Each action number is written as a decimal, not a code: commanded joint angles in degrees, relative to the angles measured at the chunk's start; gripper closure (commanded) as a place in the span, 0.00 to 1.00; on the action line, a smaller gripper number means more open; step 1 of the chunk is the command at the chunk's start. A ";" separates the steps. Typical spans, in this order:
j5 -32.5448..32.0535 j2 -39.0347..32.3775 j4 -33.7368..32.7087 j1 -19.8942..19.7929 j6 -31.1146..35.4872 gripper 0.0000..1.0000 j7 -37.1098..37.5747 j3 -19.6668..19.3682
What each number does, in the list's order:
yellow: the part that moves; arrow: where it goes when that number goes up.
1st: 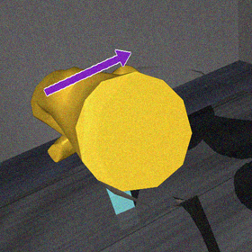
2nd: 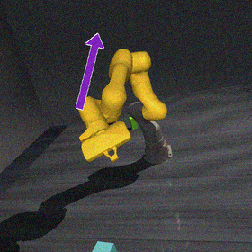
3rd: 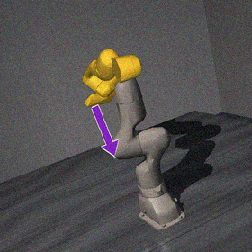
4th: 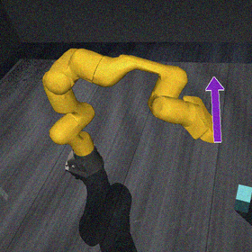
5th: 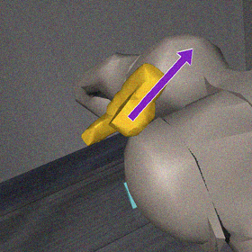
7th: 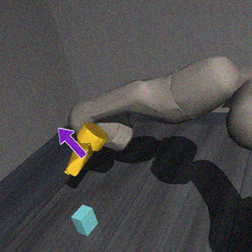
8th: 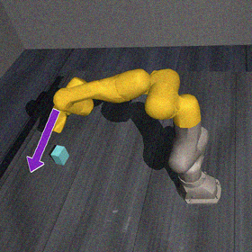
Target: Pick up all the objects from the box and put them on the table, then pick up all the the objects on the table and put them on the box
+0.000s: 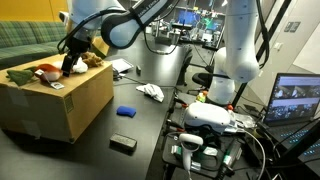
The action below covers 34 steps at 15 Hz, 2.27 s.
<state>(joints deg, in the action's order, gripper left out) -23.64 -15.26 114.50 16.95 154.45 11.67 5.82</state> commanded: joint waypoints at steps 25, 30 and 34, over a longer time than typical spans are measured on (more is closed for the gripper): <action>1.30 -21.78 -24.43 -5.03 -0.89 0.12 -18.13 -4.75; 3.92 -22.82 -27.59 -5.73 -5.34 0.55 -19.73 -4.06; 6.19 -21.59 -28.70 -5.46 -10.28 0.83 -18.31 -3.68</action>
<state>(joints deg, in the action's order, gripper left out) -20.03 -36.14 88.63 12.29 148.04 -5.94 1.12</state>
